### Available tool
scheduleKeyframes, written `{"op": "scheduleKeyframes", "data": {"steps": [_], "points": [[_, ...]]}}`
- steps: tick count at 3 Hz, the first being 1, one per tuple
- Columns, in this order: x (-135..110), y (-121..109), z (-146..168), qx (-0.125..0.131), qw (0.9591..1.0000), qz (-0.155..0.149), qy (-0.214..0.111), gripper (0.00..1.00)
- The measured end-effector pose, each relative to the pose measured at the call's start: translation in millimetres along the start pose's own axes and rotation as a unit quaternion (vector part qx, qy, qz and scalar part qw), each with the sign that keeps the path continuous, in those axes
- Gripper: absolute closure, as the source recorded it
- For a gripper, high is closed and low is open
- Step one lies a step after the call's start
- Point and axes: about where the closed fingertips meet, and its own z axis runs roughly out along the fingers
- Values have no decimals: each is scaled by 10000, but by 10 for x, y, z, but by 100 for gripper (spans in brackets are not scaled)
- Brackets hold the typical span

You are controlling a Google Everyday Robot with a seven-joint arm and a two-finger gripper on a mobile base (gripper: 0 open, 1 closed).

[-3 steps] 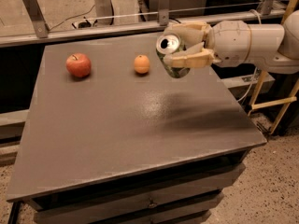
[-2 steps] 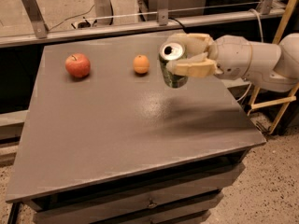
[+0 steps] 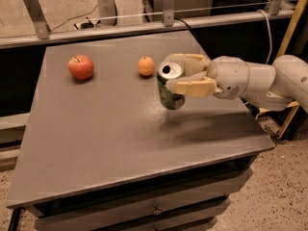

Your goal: Place green can upright

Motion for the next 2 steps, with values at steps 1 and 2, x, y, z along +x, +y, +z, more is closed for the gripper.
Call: {"op": "scheduleKeyframes", "data": {"steps": [1,2], "points": [[116,87,35,-157,9994,302,-6,100],[252,187,58,-331,9971,682,108,75]]}}
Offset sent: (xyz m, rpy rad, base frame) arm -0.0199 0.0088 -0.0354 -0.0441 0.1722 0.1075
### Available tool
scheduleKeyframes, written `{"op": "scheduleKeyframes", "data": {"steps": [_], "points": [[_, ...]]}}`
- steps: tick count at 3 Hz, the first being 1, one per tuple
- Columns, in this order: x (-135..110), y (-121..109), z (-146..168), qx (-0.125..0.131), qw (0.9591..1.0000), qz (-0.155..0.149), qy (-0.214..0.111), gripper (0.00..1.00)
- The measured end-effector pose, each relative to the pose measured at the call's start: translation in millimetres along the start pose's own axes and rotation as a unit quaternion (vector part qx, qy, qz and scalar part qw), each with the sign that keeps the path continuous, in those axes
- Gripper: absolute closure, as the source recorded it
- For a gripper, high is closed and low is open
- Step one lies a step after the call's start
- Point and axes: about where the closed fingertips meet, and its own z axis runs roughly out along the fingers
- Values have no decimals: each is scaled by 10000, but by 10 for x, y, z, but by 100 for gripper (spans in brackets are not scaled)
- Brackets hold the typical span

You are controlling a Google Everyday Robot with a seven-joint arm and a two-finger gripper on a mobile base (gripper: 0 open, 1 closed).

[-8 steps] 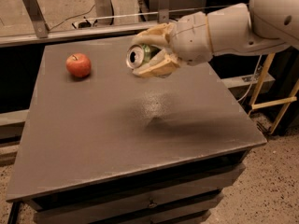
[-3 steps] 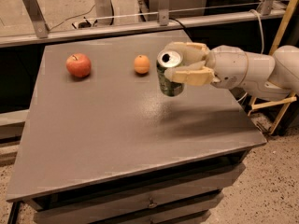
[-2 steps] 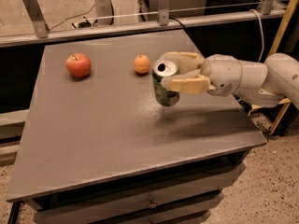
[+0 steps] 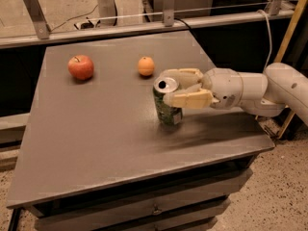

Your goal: Place green can upright

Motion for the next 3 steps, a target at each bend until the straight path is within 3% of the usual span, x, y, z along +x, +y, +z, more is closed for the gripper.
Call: {"op": "scheduleKeyframes", "data": {"steps": [2,3], "points": [[263,130,-63,-65,9983,552,185,28],[260,135,-40,-86,9983,554,188,5]]}}
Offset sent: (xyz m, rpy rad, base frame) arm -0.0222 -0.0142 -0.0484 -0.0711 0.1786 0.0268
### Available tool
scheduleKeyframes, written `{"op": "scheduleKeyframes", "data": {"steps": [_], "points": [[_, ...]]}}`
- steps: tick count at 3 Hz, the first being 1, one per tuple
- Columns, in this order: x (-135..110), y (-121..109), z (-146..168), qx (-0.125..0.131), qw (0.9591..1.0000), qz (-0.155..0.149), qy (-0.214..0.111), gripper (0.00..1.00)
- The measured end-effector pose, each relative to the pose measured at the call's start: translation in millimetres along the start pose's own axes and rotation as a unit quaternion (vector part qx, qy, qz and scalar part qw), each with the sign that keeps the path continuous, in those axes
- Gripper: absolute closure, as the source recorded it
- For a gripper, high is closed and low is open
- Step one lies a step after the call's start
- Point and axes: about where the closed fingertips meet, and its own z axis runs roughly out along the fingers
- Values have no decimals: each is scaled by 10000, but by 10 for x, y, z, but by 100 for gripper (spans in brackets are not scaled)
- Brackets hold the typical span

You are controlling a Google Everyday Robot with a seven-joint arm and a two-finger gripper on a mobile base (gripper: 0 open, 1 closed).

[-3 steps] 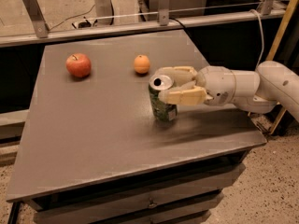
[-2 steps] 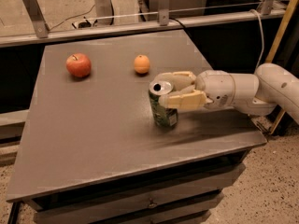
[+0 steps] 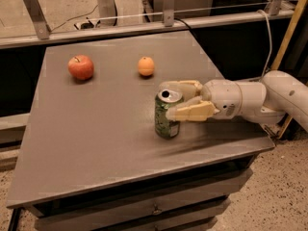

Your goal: Place green can upright

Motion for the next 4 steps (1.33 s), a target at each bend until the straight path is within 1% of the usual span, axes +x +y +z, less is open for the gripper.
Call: {"op": "scheduleKeyframes", "data": {"steps": [1,2,3,4], "points": [[-8,3,9,-15,10000,-20,-9,0],[-60,39,-88,-51,9995,-269,-172,0],[-260,202,-380,-68,9942,-937,-528,0],[-270,218,-376,-81,9933,-1033,-520,0]]}}
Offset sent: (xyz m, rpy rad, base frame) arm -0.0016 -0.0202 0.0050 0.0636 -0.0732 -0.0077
